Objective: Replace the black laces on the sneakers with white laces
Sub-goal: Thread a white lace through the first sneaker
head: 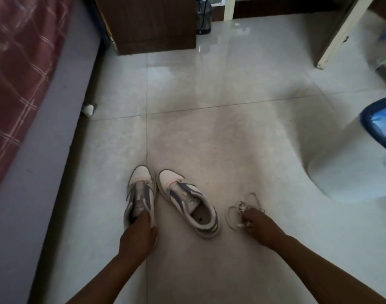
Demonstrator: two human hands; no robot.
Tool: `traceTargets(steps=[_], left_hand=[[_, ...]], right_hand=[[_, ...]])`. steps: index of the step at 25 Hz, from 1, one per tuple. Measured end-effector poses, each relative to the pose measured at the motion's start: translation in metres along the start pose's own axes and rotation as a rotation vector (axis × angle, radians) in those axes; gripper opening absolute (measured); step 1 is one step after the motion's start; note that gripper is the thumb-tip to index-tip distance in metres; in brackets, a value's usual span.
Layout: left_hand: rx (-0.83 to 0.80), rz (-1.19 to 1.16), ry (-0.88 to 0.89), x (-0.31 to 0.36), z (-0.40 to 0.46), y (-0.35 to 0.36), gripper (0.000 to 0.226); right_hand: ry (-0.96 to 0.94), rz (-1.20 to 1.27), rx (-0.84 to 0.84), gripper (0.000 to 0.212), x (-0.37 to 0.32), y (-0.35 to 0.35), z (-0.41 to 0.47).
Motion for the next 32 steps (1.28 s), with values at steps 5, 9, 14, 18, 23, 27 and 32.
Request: traceTargets(steps=[5, 9, 14, 18, 23, 27, 32], left_hand=[[-0.003, 0.168, 0.055, 0.019, -0.017, -0.018, 0.036], [0.100, 0.025, 0.293, 0.109, -0.008, -0.093, 0.025], [-0.105, -0.426, 0.631, 0.253, -0.009, -0.159, 0.048], [-0.273, -0.676, 0.726, 0.340, -0.027, -0.204, 0.062], [0.019, -1.012, 0.608, 0.356, -0.026, -0.261, 0.007], [0.206, -1.023, 0.481, 0.342, -0.021, -0.272, 0.014], [-0.033, -1.146, 0.477, 0.359, -0.007, -0.314, 0.012]], right_hand=[[0.373, 0.487, 0.322, 0.016, 0.010, -0.079, 0.014], [0.311, 0.508, 0.528, 0.024, -0.004, -0.169, 0.012], [0.100, 0.433, 0.223, 0.011, -0.073, -0.258, 0.011], [-0.059, 0.423, 0.172, 0.022, -0.136, -0.333, 0.004], [-0.061, 0.448, 0.337, 0.020, -0.178, -0.387, -0.004], [-0.088, 0.485, 0.557, 0.017, -0.186, -0.398, -0.003], [-0.013, 0.205, 0.572, 0.025, -0.178, -0.433, 0.002]])
Point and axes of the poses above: each hand's wrist, its own z-axis towards the middle knuckle, its own y-axis out of the palm, x = y × z, the point moved 4 cm from there along z, towards the middle knuckle, and after that the axes turned 8 degrees about x, right-handed, at the moved point
